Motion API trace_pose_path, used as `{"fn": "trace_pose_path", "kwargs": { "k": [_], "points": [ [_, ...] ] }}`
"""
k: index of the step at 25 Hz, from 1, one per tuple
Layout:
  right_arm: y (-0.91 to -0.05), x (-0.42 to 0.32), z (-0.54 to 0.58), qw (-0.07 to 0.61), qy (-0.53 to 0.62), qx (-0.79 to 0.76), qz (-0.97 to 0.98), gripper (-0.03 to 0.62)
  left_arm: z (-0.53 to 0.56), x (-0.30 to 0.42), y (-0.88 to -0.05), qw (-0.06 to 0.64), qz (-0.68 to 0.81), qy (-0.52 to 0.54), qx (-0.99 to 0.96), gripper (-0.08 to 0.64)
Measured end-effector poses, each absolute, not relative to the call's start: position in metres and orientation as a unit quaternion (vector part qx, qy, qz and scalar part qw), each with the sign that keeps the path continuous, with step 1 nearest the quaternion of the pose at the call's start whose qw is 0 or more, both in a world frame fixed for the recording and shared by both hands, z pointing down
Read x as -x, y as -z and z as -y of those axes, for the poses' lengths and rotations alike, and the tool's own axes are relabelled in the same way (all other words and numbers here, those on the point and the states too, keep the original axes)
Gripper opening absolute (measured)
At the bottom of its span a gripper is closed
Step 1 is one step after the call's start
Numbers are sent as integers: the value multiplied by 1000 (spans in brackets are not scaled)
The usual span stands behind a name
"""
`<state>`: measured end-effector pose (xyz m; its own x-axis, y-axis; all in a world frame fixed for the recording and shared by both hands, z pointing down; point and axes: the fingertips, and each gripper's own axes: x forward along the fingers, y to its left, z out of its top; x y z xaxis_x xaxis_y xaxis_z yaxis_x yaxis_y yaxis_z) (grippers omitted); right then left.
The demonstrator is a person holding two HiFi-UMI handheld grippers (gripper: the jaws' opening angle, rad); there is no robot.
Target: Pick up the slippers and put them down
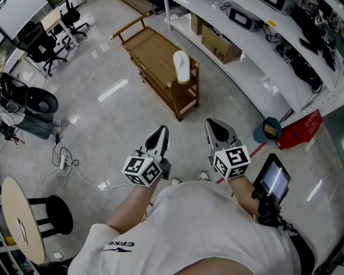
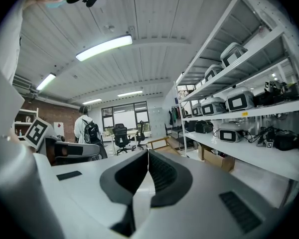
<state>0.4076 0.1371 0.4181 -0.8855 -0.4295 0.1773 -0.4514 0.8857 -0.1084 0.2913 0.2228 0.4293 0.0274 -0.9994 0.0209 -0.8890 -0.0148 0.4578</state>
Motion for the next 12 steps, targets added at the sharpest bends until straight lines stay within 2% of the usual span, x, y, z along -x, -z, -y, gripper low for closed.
{"fn": "trace_pose_path", "kwargs": {
  "k": [12],
  "points": [
    [-431,-359,-140,76,-85,-261,959,6,-248,-225,-441,177,688,169,-683,3]
  ]
}}
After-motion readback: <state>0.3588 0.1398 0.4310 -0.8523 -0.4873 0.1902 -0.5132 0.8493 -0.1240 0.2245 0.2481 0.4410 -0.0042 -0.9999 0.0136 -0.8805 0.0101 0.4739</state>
